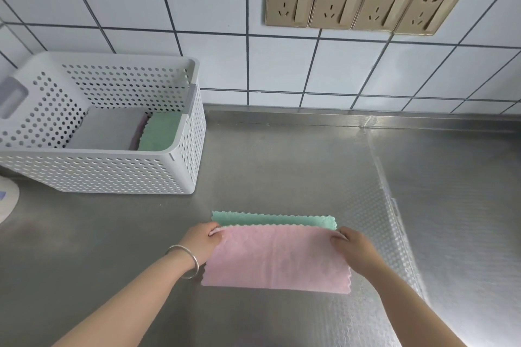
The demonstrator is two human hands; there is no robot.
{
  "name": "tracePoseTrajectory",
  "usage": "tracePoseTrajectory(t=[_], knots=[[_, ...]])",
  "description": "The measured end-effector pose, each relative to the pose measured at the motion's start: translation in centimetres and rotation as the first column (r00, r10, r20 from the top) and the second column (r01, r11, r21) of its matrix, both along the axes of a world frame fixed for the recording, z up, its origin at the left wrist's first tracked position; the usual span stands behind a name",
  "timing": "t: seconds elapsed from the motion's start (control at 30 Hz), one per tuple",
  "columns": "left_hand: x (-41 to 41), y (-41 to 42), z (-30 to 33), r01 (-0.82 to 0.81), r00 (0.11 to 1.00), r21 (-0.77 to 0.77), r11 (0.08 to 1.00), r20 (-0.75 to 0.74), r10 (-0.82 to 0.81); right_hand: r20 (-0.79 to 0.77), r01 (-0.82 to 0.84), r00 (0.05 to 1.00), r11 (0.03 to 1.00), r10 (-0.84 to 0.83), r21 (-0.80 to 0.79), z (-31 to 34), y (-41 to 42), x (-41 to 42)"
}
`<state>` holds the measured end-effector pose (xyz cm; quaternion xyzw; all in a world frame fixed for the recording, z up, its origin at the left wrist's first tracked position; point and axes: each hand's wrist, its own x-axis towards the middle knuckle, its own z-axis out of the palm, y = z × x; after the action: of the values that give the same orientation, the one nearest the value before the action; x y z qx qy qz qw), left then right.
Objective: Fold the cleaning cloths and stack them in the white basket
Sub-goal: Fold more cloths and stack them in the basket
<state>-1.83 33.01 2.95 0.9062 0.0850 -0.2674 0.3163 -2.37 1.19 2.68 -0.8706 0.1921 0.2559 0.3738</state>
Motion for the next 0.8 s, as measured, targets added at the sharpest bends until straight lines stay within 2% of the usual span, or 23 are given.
tracePoseTrajectory(t=[0.17, 0.37, 0.47, 0.63, 0.8], knots=[[1.6, -0.6, -1.5, -0.058, 0.998, 0.031, 0.998, 0.011, 0.057, -0.002, -0.018, 1.0, 0.998, 0.018, -0.061, -0.5, 0.4, 1.2], [3.3, -0.3, -2.6, -0.036, 0.999, 0.076, 0.996, 0.004, 0.036, -0.015, -0.026, 1.0, 0.994, 0.024, -0.105, -1.5, 0.5, 2.2], [3.6, -0.2, -3.4, -0.091, 0.996, 0.072, 0.993, 0.007, 0.091, -0.026, -0.037, 0.999, 0.987, 0.033, -0.153, -2.1, 0.5, 2.5], [4.0, -0.3, -4.3, -0.106, 0.994, 0.14, 0.984, -0.001, 0.108, -0.036, -0.07, 0.997, 0.969, 0.063, -0.236, -2.7, 0.8, 2.8], [4.4, -0.4, -4.8, -0.14, 0.989, 0.108, 0.984, -0.022, 0.143, -0.022, -0.031, 0.999, 0.96, 0.025, -0.277, -3.1, 1.1, 2.7]])
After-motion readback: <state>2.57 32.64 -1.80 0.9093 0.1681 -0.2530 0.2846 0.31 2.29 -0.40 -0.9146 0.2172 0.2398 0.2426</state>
